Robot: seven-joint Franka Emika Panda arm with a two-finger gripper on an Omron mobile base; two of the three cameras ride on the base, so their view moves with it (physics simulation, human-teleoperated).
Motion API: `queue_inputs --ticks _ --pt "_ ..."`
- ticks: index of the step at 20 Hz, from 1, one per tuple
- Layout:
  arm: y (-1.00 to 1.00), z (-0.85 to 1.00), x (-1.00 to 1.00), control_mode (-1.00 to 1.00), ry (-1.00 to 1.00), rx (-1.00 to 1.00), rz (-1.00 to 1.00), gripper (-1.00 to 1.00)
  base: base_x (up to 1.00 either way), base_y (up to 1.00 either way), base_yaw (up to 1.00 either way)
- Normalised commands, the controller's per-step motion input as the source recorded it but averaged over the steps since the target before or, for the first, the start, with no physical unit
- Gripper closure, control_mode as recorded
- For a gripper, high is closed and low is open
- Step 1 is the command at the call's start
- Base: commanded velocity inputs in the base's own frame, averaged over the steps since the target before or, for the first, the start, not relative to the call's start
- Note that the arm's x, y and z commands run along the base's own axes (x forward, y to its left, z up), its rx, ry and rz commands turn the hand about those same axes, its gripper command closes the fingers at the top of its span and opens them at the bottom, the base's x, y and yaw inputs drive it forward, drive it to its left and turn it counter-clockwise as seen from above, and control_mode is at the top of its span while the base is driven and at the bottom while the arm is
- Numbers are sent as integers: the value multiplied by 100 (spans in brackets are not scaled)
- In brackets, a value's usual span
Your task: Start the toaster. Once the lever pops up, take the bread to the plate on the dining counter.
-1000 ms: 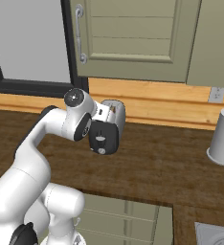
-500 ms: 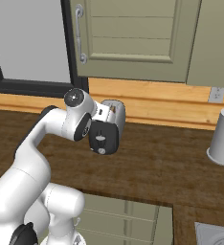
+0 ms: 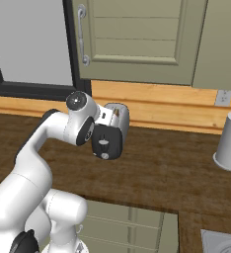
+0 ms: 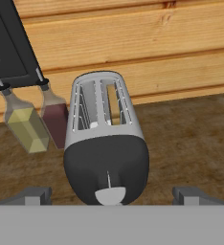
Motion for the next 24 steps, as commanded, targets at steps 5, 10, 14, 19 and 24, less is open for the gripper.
queue_inputs --ticks 5,10,14,19,24 --pt "0 0 2 -100 1 0 1 -100 0 0 0" --pt "-1 0 32 -100 3 0 5 -100 0 0 0" --pt "-8 0 32 -100 0 0 9 -100 0 0 0" --pt "-24 -2 34 -100 0 2 11 -100 0 0 0" --pt "-10 -1 58 -100 0 0 4 -100 0 0 0"
